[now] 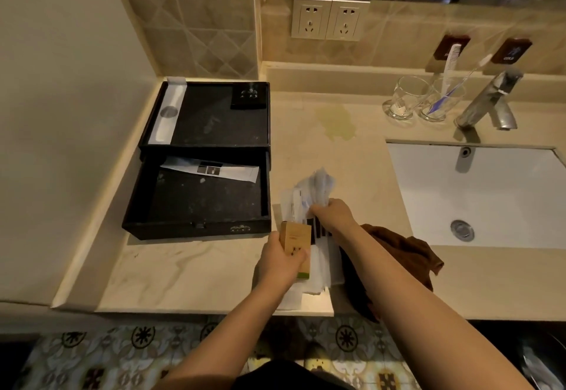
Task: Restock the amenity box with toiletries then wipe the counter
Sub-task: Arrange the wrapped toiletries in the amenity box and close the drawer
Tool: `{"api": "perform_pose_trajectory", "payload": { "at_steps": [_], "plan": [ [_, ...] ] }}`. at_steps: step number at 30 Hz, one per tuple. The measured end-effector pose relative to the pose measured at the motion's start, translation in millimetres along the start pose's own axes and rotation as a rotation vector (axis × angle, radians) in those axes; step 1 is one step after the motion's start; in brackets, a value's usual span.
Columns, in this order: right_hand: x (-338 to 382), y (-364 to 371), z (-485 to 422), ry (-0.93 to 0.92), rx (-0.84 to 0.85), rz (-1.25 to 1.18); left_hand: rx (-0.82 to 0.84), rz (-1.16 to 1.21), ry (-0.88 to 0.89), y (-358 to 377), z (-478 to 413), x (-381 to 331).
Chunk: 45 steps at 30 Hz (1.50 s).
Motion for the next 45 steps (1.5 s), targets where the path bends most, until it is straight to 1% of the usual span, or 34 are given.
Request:
{"api": "perform_pose_trajectory", "payload": {
  "at_steps": [4, 7, 9, 12, 16, 18, 21, 24, 28, 31, 33, 36, 39, 43, 45],
  "plan": [
    [7, -13, 9, -0.042, 0.008, -0.198, 0.104, 0.248, -0.027, -1, 9, -2],
    [14, -31, 17, -0.083, -0.015, -0.293, 0.186, 0.470, -0.040, -1, 18, -13],
    [17, -43, 22, -0.094, -0.027, -0.352, 0.235, 0.567, -0.017, -3, 25, -25],
    [24, -50, 33, -0.114, 0.019, -0.402, 0.252, 0.624, 0.047, -7, 33, -44],
    [40, -44, 54, -0.180, 0.118, -0.422, 0.182, 0.629, 0.115, -14, 40, -63],
    [48, -39, 63, -0.200, 0.168, -0.537, 0.162, 0.632, 0.133, -17, 42, -69],
    [60, -30, 76, -0.218, 0.290, -0.703, 0.170, 0.714, 0.148, -20, 49, -75],
    [66, -27, 80, -0.228, 0.333, -0.698, 0.198, 0.794, 0.169, -22, 55, -79],
    [68, -26, 71, -0.203, 0.340, -0.605, 0.252, 0.916, 0.169, -28, 61, -81],
    [71, -16, 68, -0.193, 0.417, -0.551, 0.223, 0.939, 0.173, -37, 63, -81],
    [72, -8, 67, -0.172, 0.449, -0.544, 0.173, 0.925, 0.170, -44, 61, -81],
    [76, 1, 60, -0.149, 0.440, -0.577, 0.105, 0.917, 0.177, -57, 54, -82],
    [81, 7, 44, -0.100, 0.388, -0.660, 0.085, 0.986, 0.171, -73, 40, -83],
    [94, 3, 5, -0.066, 0.225, -0.670, -0.086, 0.944, 0.138, -115, 13, -78],
    [104, -2, -20, -0.056, 0.117, -0.670, -0.122, 0.938, 0.127, -141, -3, -79]
  ]
}}
Point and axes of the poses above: each hand's wrist, its own z-axis away from the middle knuckle, its own y-axis out of the palm, x = y × z, the point moved 8 cm from there along -z, towards the middle knuckle, and after that the axes turned 10 degrees about -y, right-handed, at the moved point
